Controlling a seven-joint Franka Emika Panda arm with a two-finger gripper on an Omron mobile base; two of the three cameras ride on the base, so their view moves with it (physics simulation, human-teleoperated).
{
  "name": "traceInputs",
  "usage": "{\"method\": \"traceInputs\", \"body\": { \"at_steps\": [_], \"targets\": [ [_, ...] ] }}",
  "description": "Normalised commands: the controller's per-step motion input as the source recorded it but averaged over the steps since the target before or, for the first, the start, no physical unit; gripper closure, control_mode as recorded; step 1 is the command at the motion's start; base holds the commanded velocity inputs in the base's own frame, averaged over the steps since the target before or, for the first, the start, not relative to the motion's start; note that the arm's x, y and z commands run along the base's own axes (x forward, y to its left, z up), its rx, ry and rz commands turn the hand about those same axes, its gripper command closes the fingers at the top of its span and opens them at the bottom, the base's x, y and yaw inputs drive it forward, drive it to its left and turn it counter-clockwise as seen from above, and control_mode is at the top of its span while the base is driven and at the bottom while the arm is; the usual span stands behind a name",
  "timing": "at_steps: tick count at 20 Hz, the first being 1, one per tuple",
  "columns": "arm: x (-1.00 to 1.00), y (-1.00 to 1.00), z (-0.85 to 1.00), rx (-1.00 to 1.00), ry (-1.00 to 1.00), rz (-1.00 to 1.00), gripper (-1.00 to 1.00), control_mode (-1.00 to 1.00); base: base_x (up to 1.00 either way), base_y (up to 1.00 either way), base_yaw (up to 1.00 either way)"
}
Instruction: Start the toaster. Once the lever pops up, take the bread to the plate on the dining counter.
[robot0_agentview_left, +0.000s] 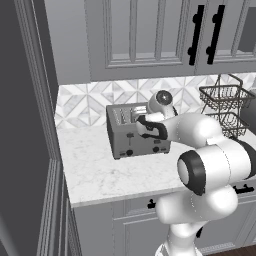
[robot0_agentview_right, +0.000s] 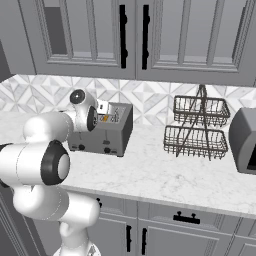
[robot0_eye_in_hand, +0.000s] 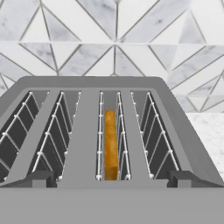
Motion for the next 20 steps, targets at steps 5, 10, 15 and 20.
{"method": "traceInputs", "body": {
  "at_steps": [5, 10, 15, 20],
  "targets": [
    [0.0, 0.0, 0.0, 0.0, 0.0, 0.0, -1.0, -1.0, 0.0, 0.0, 0.0],
    [0.0, 0.0, 0.0, 0.0, 0.0, 0.0, -1.0, -1.0, 0.0, 0.0, 0.0],
    [0.0, 0.0, 0.0, 0.0, 0.0, 0.0, -1.0, -1.0, 0.0, 0.0, 0.0],
    [0.0, 0.0, 0.0, 0.0, 0.0, 0.0, -1.0, -1.0, 0.0, 0.0, 0.0]
  ]
}}
